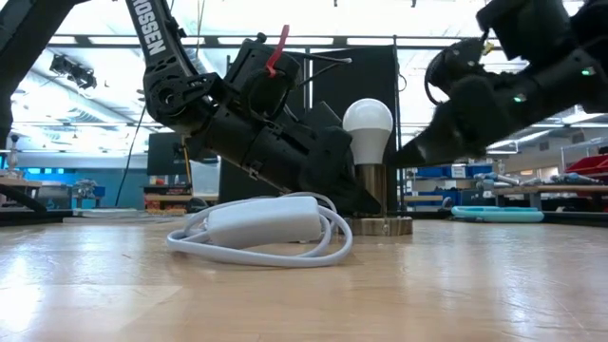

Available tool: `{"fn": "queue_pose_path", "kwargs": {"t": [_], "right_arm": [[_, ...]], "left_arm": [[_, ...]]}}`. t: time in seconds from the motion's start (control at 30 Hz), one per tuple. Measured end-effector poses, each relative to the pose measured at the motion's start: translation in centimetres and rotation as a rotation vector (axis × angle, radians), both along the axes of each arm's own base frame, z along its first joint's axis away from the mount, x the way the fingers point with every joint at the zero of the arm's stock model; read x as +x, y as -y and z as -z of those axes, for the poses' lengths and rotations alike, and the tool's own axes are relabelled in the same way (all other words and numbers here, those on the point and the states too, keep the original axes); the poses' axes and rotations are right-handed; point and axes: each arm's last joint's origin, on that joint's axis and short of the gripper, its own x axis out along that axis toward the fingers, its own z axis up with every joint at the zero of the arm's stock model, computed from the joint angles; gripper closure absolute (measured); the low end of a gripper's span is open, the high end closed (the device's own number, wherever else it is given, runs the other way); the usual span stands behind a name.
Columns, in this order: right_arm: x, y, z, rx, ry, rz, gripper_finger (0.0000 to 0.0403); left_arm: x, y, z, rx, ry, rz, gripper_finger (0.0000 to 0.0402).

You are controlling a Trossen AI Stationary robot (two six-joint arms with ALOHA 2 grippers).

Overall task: Screw lightbulb
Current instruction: Insert the white lightbulb into the silver lamp

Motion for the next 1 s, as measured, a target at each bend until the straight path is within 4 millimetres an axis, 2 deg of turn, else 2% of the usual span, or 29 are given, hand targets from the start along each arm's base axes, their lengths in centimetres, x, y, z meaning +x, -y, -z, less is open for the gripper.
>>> {"fn": "queue_pose_path", "kwargs": {"t": [0.17,0.3,0.87,1.0], "right_arm": [[0.6,1.3,-0.5,0.031,0.047,-0.065,0.0149],[0.7,1.5,-0.6,0.058,0.046,-0.116,0.0149],[-0.2,-1.7,0.1,0.099,-0.028,-0.262,0.0156],[-0.6,-1.2,0.8,0.058,-0.086,-0.112,0.0159]], "left_arm": [[0.0,0.0,0.0,-0.001,0.0,0.002,0.0184],[0.0,0.0,0.0,-0.005,0.0,0.002,0.0184],[0.0,0.0,0.0,-0.015,0.002,-0.011,0.0183],[0.0,0.0,0.0,-0.014,0.002,-0.012,0.0183]]}}
